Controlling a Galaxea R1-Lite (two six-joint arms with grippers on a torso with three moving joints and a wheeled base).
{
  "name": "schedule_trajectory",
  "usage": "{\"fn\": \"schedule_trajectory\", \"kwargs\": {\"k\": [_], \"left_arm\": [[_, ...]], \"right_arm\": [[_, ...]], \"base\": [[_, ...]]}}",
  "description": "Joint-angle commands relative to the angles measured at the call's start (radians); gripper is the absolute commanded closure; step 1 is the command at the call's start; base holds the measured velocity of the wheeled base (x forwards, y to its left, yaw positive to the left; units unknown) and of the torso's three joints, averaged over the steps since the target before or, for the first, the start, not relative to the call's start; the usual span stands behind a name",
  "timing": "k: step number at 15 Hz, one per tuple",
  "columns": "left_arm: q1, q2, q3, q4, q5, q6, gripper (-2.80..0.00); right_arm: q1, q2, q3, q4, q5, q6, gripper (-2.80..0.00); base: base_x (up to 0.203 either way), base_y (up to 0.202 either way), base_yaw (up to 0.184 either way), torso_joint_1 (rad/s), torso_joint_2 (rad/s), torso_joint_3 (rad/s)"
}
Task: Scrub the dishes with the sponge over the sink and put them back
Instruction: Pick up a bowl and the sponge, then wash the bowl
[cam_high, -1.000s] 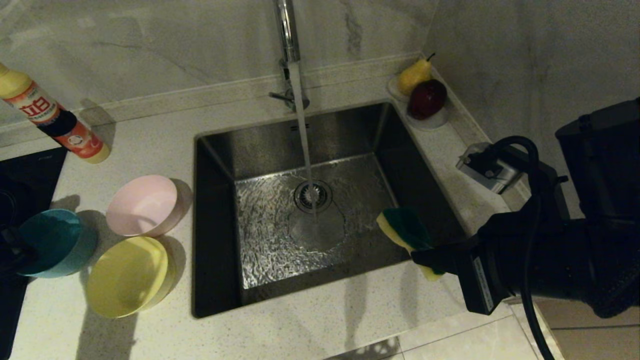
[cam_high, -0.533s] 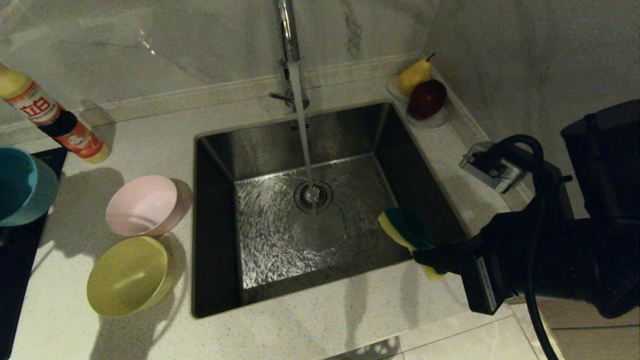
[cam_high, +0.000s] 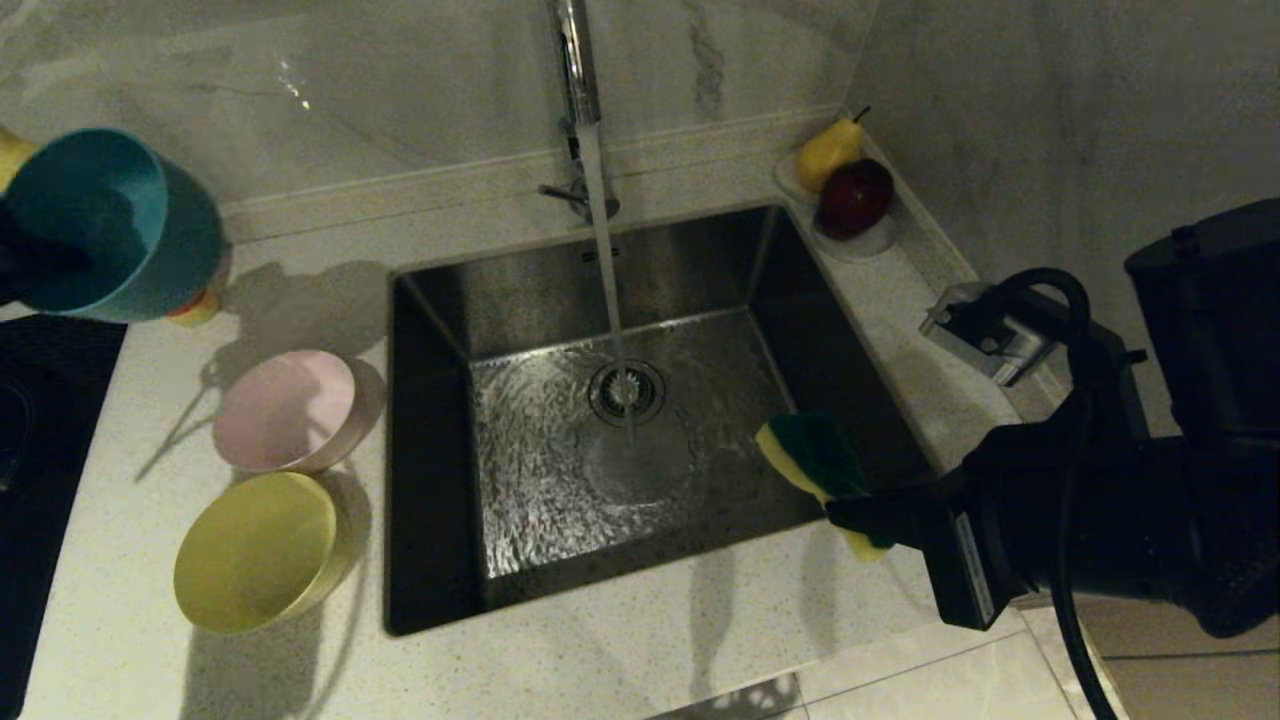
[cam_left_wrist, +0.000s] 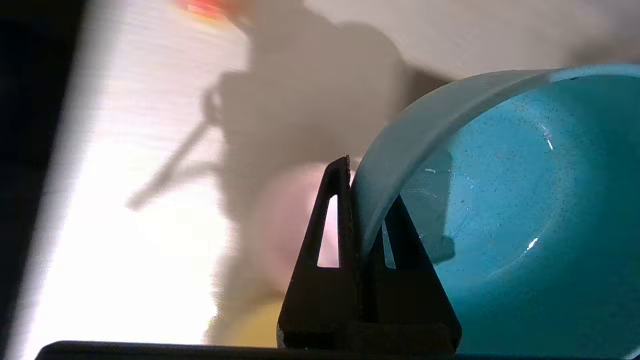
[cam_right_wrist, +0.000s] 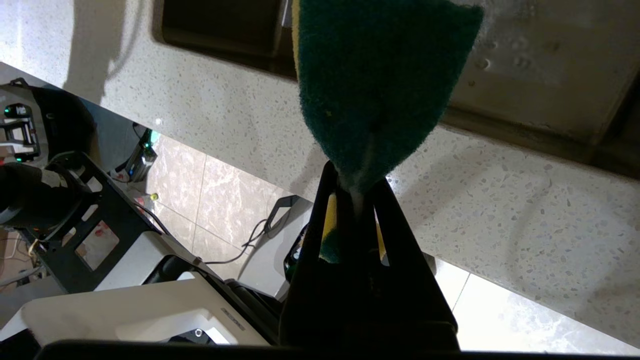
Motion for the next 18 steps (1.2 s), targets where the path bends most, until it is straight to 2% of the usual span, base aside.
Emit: {"fn": "schedule_trajectory", "kwargs": {"k": [1, 2, 4, 8, 10, 13, 18], "left_arm": [[-0.233, 0.058, -0.018, 0.001, 0.133, -0.002, 0.00], [-0.322, 0.088, -0.021, -0.010, 0.184, -0.002, 0.00], [-0.466, 0.157, -0.023, -0.030, 0.246, -0.004, 0.00], [-0.635, 0.296, -0.019, -0.099, 0.337, -0.017, 0.00], [-0.684, 0.346, -0.017, -0.141, 0.369, -0.024, 0.00], [-0.706, 0.431, -0.034, -0.204, 0.395, -0.027, 0.00], [-0.742, 0.523, -0.118, -0.220, 0.429, -0.055, 0.00]], "right_arm": [[0.004, -0.005, -0.002, 0.001, 0.000, 0.002, 0.00], [0.004, -0.001, -0.005, 0.001, 0.000, 0.002, 0.00], [0.004, 0.006, -0.005, 0.001, 0.000, 0.002, 0.00], [0.004, 0.001, -0.005, 0.001, 0.000, 0.002, 0.00], [0.002, -0.005, -0.008, 0.001, 0.000, 0.002, 0.00], [0.002, -0.011, -0.006, -0.001, -0.002, 0.002, 0.00], [0.002, -0.019, 0.000, -0.046, -0.002, 0.000, 0.00]], "base": [[0.000, 0.000, 0.000, 0.000, 0.00, 0.000], [0.000, 0.000, 0.000, 0.000, 0.00, 0.000], [0.000, 0.000, 0.000, 0.000, 0.00, 0.000], [0.000, 0.000, 0.000, 0.000, 0.00, 0.000], [0.000, 0.000, 0.000, 0.000, 0.00, 0.000], [0.000, 0.000, 0.000, 0.000, 0.00, 0.000], [0.000, 0.000, 0.000, 0.000, 0.00, 0.000]]}}
